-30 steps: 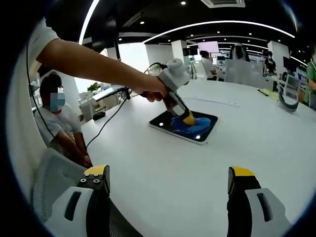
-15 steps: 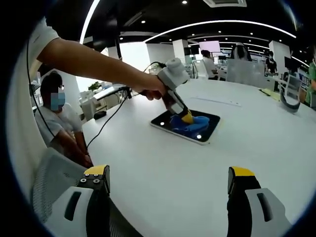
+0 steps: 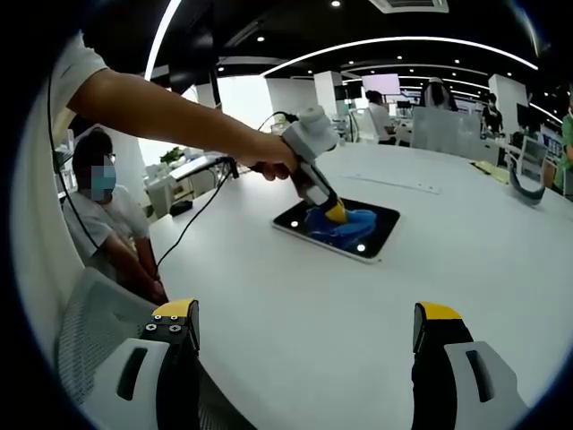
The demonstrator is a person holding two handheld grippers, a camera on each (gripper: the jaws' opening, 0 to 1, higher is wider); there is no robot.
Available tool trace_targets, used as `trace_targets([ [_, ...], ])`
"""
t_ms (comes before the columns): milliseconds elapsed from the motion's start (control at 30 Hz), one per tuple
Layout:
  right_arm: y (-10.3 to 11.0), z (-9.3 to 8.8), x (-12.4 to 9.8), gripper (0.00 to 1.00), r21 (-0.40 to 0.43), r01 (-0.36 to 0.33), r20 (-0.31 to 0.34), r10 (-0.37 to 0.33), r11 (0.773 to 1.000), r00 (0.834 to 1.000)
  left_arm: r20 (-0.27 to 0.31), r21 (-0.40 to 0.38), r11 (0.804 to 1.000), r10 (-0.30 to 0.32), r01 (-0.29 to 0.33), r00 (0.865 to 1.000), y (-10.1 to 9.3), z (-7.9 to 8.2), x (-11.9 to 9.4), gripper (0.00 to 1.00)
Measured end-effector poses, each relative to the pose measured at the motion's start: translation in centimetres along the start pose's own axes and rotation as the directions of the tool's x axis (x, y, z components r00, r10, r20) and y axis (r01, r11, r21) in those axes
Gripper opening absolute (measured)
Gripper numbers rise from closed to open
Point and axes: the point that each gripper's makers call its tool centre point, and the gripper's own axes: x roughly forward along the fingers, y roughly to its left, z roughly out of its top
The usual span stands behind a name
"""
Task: Wipe the mirror surface with the cleaning cloth until all visible marks leave the cleaned area.
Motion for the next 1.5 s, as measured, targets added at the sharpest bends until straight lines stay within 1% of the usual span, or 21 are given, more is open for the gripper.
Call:
trace_targets([
  [900,0.0,0.1,0.7,1.0,0.002,-0.011,-0.001,0.011,1.0,1.0,-0.001,-0.007,1.0,0.001,-0.001,1.0,1.2,-0.8,-0.6,0.06],
  [1167,-0.1,0.2,0.6,1.0,0.002,-0.012,0.002,0.012,1.0,1.0,-0.007,-0.009,1.0,0.003,-0.004,1.0,1.9,-1.3,-1.0,0.06],
  [1500,-0.3,0.5,0.7,1.0,-0.005,-0.009,0.002,0.009,1.0,1.0,0.001,-0.011,1.0,-0.003,0.003,1.0,2.0,-1.4,-1.2,0.06],
])
